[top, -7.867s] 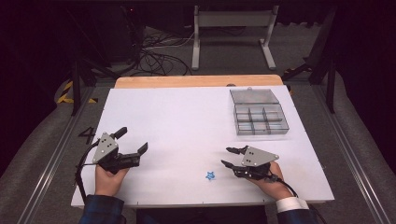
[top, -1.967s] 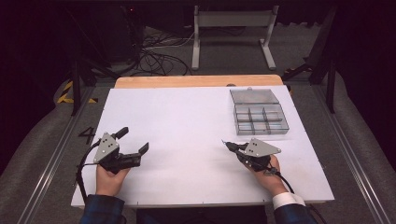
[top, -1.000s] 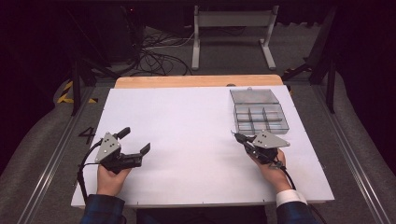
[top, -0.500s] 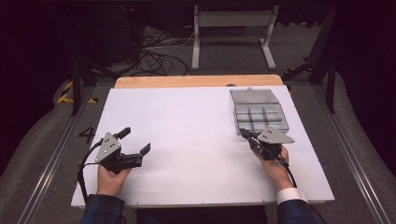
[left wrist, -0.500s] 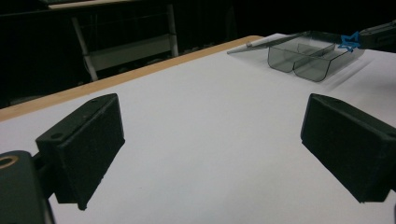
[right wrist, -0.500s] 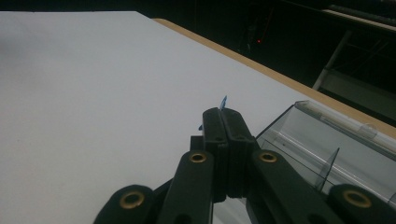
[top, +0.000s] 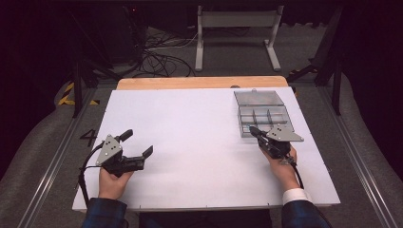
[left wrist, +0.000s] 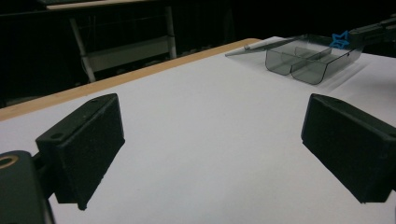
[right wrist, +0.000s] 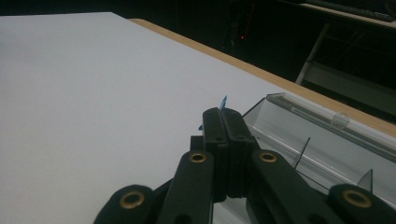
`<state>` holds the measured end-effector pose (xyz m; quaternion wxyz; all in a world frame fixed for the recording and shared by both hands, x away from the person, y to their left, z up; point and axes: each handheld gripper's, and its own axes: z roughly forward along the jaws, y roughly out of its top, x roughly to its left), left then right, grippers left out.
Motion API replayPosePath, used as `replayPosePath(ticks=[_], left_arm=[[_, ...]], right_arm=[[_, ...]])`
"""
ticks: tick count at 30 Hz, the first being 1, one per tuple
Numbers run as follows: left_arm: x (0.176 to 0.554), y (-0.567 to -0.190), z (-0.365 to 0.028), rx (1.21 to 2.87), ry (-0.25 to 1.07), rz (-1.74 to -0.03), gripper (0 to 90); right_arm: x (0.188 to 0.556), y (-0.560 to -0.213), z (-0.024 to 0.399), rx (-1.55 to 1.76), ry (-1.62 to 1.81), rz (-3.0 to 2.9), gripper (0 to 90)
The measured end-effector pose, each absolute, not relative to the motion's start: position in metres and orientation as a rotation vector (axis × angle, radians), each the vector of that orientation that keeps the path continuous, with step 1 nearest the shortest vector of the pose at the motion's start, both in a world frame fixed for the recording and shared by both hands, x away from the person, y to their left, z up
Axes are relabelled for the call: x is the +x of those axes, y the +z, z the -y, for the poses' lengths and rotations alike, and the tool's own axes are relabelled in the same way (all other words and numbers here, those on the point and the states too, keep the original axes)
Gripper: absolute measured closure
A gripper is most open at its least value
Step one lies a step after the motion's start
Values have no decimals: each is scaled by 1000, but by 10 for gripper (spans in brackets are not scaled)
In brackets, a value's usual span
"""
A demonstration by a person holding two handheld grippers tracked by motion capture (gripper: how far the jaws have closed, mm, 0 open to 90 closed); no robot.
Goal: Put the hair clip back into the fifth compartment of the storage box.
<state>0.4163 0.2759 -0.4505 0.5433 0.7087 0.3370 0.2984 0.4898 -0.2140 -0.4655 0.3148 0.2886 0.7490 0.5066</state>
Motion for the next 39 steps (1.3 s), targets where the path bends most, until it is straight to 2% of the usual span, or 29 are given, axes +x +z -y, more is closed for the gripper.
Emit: replayPosePath(ticks=[39], left_arm=[[416, -451, -276, 1683, 713, -801, 62]], right_arm=[[509, -472, 249, 987, 1267, -1848, 900]])
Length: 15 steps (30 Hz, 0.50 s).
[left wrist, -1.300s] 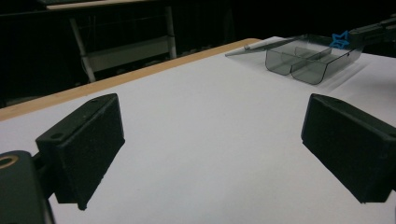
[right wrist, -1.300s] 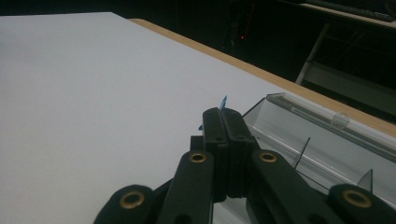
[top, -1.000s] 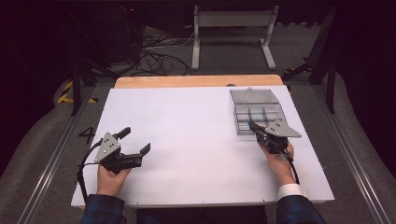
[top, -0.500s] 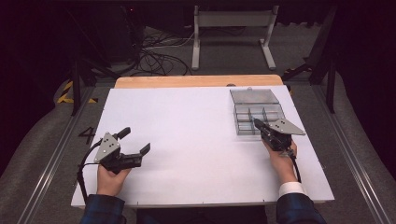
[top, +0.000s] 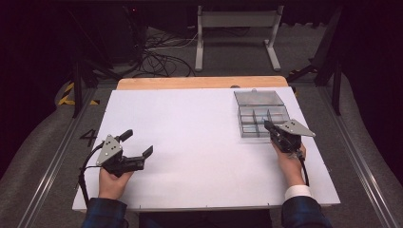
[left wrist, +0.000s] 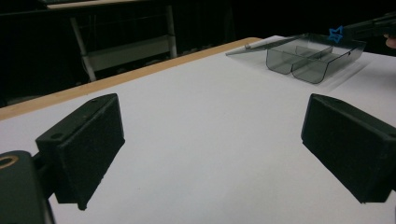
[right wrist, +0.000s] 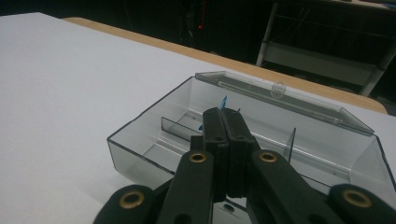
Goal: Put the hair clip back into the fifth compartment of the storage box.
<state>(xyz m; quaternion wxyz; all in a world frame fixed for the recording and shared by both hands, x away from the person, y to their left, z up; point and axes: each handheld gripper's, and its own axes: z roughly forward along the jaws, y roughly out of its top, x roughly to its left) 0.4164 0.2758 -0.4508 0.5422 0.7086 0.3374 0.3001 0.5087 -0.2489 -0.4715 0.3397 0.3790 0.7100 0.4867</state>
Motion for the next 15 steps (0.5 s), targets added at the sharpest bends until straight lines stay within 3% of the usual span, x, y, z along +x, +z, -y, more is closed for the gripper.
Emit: replayPosePath(ticks=[15], left_arm=[[416, -451, -276, 1679, 710, -804, 62]], right_arm=[[516, -478, 258, 1052, 1247, -1845, 899]])
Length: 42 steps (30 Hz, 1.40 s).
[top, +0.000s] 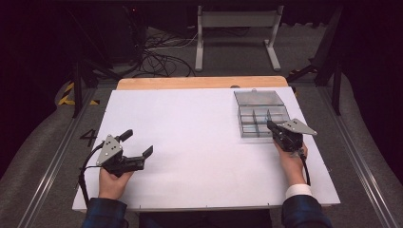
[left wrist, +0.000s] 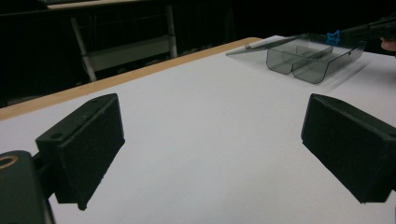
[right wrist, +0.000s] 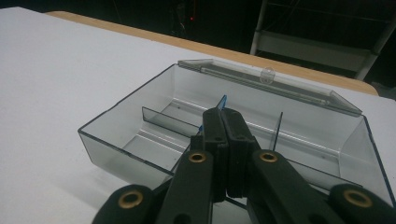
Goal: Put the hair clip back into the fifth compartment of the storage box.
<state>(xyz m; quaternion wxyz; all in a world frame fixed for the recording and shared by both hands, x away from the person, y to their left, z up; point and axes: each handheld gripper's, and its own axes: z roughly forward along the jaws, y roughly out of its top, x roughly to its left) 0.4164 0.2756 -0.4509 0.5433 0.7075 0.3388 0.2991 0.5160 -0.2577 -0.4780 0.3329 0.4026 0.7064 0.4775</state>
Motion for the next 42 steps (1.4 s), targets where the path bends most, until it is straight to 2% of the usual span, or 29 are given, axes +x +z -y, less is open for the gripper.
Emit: replayPosePath(ticks=[42], left_arm=[[416, -450, -277, 1676, 717, -799, 64]], right_arm=[[520, -484, 255, 1073, 1231, -1910, 890]])
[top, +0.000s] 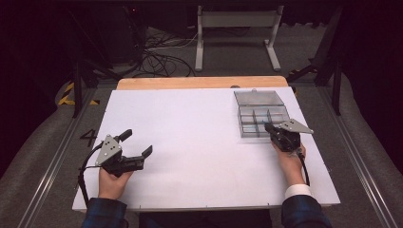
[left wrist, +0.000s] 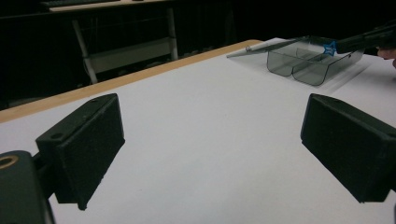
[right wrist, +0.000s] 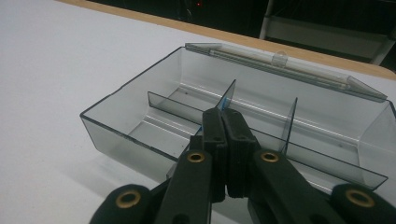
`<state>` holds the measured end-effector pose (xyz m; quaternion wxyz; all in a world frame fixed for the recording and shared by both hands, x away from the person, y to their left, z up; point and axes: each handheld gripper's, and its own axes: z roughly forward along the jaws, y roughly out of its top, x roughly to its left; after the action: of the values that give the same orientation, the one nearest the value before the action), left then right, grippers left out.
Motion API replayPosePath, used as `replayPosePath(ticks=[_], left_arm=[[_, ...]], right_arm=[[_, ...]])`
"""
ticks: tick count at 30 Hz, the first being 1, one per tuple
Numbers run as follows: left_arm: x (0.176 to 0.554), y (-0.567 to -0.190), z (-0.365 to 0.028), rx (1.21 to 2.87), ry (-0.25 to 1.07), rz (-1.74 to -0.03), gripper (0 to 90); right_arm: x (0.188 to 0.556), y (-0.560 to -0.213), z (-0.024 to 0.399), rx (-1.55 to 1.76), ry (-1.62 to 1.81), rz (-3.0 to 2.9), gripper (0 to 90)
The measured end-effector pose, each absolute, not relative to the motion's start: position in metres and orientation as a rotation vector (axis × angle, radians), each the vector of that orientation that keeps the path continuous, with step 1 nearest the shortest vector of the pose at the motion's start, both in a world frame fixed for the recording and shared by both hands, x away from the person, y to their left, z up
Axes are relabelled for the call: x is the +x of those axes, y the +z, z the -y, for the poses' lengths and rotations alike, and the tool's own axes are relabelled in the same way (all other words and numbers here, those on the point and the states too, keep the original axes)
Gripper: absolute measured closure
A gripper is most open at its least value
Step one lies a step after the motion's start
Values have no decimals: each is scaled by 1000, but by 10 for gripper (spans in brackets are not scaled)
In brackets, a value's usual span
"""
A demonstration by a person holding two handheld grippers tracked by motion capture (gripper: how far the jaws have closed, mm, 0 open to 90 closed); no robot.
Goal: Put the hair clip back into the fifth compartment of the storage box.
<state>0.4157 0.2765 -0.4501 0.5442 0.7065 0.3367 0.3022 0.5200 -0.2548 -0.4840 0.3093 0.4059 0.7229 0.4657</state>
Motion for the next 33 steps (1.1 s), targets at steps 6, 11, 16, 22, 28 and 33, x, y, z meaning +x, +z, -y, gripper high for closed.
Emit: replayPosePath(ticks=[6, 11, 16, 22, 28, 33], left_arm=[[416, -450, -277, 1678, 713, -799, 64], [416, -450, -276, 1682, 709, -799, 64], [416, -450, -276, 1681, 710, -799, 64], [416, -450, -276, 1681, 712, -798, 64], [416, -450, -276, 1680, 714, -799, 64], [416, -450, -276, 1681, 711, -801, 64]], right_arm=[[520, -484, 254, 1067, 1237, -1917, 890], [520, -484, 253, 1061, 1243, -1923, 888], [520, -484, 254, 1065, 1246, -1928, 879], [521, -484, 254, 1063, 1249, -1929, 867], [520, -484, 254, 1059, 1255, -1928, 833], [520, -483, 254, 1059, 1282, -1923, 806]])
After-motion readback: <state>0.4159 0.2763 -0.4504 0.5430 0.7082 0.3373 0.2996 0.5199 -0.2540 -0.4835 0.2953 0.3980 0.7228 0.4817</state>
